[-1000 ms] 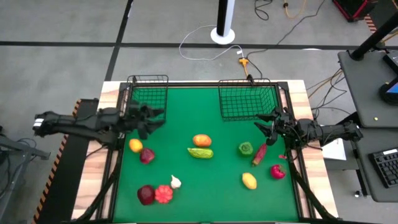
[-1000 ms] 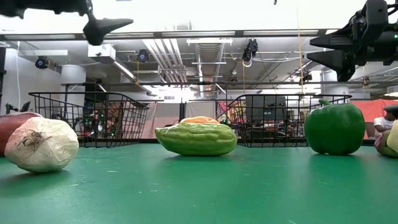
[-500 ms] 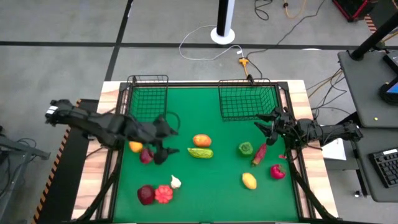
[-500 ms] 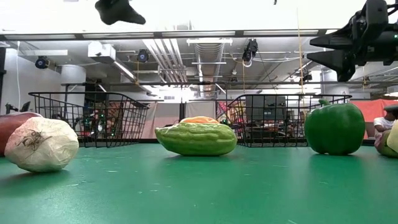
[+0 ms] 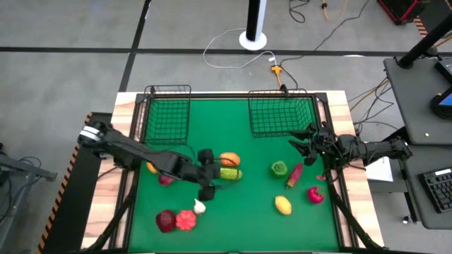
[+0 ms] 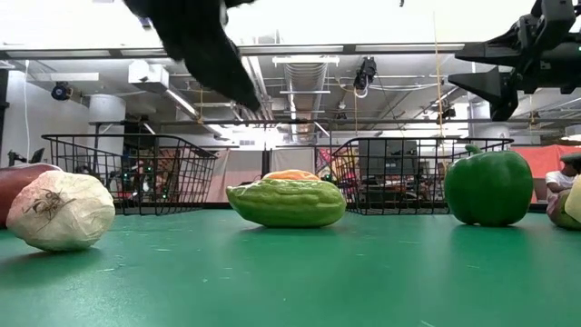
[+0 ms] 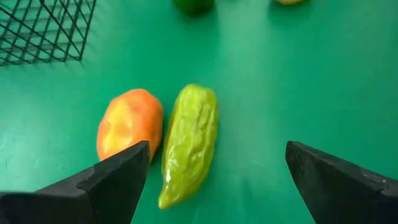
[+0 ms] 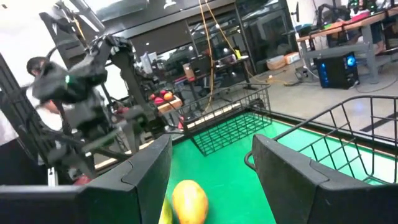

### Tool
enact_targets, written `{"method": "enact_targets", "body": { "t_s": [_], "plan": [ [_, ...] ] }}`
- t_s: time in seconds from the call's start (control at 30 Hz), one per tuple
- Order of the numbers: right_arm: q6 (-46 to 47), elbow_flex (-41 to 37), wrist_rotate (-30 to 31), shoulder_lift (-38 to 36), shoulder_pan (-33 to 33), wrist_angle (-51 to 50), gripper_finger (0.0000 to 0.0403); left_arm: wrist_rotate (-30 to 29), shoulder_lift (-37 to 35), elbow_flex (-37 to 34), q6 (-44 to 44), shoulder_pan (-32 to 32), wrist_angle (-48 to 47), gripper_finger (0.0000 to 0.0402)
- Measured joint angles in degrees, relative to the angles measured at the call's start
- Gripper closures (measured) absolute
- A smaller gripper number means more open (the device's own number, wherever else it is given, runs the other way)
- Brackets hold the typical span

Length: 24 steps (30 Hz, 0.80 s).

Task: Sort produce into baskets
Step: Put the green cucumber into the right wire basket

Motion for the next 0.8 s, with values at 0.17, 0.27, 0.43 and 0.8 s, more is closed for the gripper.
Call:
{"method": "enact_targets", "body": {
  "t_s": [0.17,0.27,0.43,0.8],
  "plan": [
    [-0.02,0.00,0.00,0.00,0.00,0.00,0.0188,-2.47,7.38,1.98,1.41,0.04,-0.02,0.0045],
    [-0.07,0.00,0.00,0.00,0.00,-0.02,0.0188,-3.40,10.54,3.64,2.02,0.04,0.06,0.0045],
    [-0.16,0.00,0.00,0.00,0.00,-0.09,0.0188,-3.98,13.49,4.88,2.04,0.04,-0.40,0.0045],
    [-0.63,0.00,0.02,0.00,0.00,-0.32,0.0188,-4.14,14.47,3.66,1.14,0.04,-0.45,0.0045]
  ]
}}
